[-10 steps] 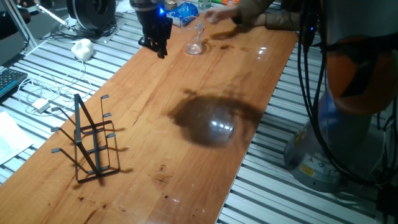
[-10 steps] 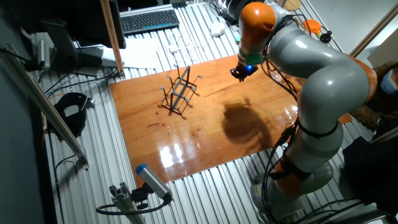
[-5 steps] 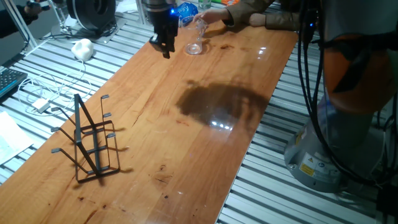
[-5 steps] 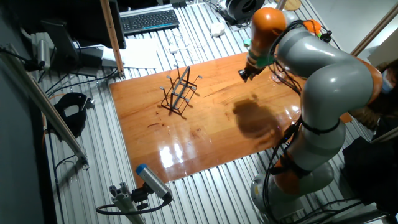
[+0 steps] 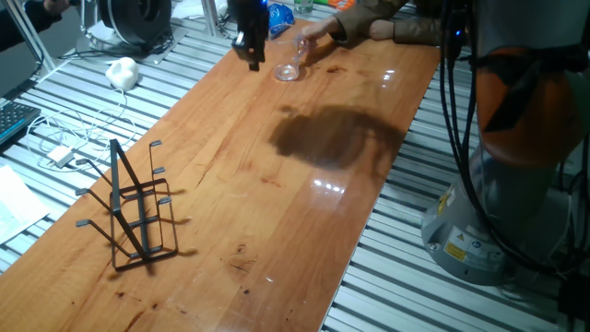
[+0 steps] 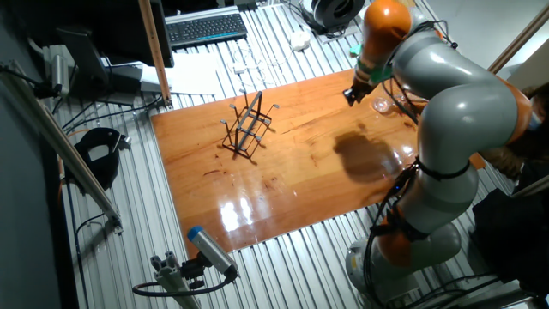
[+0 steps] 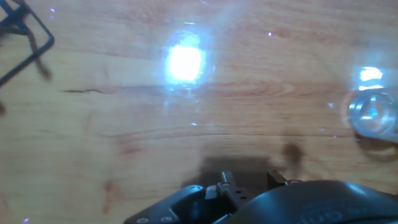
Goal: Put the cup on the cup rack
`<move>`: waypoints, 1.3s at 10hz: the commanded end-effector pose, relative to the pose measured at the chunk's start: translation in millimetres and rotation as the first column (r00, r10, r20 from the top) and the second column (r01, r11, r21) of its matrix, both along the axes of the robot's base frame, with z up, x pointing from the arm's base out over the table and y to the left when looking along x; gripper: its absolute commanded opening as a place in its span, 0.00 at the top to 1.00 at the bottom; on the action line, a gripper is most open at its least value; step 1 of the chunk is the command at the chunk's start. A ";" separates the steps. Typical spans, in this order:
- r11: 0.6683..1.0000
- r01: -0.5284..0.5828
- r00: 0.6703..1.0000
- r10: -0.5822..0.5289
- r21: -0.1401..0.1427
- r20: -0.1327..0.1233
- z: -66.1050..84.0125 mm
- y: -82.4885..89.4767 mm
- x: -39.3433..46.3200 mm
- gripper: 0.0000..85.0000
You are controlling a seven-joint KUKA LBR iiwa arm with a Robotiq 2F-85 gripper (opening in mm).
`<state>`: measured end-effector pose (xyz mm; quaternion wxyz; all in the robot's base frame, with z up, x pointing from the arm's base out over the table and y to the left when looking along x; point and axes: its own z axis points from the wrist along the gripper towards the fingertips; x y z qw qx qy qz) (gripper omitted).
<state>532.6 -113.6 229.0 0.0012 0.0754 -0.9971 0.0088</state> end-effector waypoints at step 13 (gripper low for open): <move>0.998 0.057 0.998 -0.057 0.028 -0.008 -26.6 -125.6 12.7 1.00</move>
